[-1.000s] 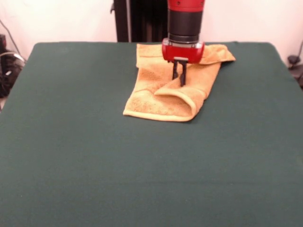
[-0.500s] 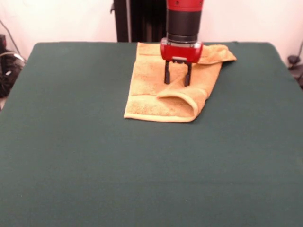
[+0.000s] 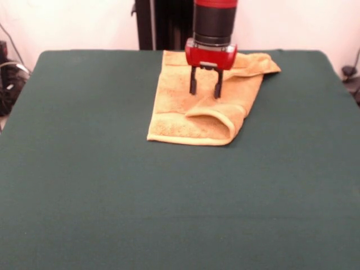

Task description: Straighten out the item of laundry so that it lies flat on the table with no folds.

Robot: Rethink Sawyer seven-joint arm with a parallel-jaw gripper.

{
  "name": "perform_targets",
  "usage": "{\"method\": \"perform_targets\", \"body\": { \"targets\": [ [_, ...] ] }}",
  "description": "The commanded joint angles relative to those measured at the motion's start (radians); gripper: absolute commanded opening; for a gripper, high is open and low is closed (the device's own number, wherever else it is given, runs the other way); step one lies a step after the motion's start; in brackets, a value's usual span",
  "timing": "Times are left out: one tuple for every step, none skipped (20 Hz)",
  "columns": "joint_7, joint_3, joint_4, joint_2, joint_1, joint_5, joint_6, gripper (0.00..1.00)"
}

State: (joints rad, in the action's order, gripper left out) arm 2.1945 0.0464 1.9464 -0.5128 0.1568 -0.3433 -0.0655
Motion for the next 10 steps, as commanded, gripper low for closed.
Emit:
{"method": "perform_targets", "body": {
  "targets": [
    [-0.094,-0.174,-0.114,-0.079,0.038,-0.048,0.195,1.00],
    [-0.098,-0.183,-0.115,-0.084,0.043,-0.054,0.209,1.00],
    [-0.097,-0.195,-0.116,-0.084,0.052,-0.061,0.214,1.00],
    [-0.096,-0.215,-0.112,-0.082,0.064,-0.069,0.221,1.00],
    [-0.086,-0.222,-0.109,-0.077,0.069,-0.076,0.212,1.00],
    [-0.073,-0.227,-0.107,-0.070,0.071,-0.082,0.199,1.00],
    [-0.060,-0.232,-0.107,-0.061,0.074,-0.087,0.185,1.00],
    [-0.048,-0.237,-0.108,-0.053,0.077,-0.093,0.170,1.00],
    [-0.039,-0.245,-0.106,-0.042,0.082,-0.099,0.156,1.00],
    [-0.030,-0.254,-0.103,-0.033,0.085,-0.105,0.135,1.00]
  ]
}}
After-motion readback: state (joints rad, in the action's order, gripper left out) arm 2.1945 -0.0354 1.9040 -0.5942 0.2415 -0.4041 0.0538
